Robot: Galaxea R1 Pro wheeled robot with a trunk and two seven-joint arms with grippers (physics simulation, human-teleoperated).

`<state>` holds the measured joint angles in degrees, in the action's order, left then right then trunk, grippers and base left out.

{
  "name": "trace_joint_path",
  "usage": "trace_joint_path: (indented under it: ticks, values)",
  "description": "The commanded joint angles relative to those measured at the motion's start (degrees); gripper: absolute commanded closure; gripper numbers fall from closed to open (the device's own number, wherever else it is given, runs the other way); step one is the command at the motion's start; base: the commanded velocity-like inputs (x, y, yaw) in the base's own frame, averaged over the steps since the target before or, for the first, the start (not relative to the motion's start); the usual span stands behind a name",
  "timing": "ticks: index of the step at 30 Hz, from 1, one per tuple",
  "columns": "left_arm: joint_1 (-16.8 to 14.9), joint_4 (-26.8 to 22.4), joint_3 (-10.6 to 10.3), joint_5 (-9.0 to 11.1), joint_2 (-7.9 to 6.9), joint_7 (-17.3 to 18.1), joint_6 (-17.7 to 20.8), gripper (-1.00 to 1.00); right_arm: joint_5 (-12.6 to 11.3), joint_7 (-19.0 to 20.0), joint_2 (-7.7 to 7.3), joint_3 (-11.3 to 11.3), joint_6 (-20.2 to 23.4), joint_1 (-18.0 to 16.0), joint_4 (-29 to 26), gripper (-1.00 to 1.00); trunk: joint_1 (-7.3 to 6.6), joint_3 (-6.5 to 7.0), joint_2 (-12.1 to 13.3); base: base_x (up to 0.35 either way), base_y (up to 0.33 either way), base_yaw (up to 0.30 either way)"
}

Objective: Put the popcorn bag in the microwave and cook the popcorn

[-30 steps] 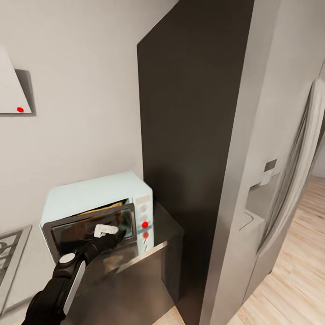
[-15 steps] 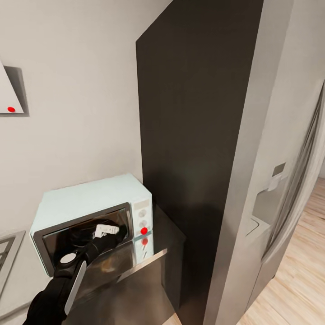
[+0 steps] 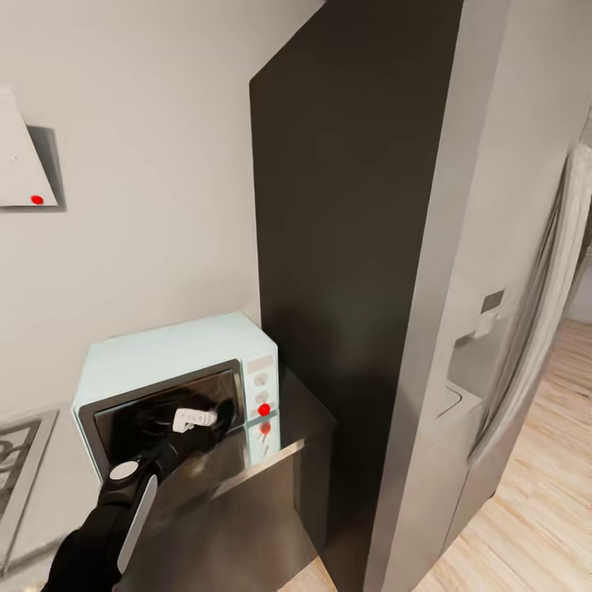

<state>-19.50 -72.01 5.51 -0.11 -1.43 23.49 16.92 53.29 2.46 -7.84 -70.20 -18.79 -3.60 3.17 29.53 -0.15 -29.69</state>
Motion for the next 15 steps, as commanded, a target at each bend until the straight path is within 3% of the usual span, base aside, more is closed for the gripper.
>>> trace_joint_path:
  ticks: [1,15]
  values:
    - [0.0,-0.1,0.1,0.0,0.02,0.3,0.4,-1.0,0.0,0.2,-0.07,-0.4,-0.2,0.0,0.2,-1.0,-0.02,-0.02,0.0,-0.341,0.0,0.0]
    - [0.0,0.0,0.1,0.0,0.11,0.3,0.3,-1.0,0.0,0.1,-0.07,-0.4,-0.3,0.0,0.2,-1.0,-0.02,-0.02,0.0,-0.344,0.0,0.016]
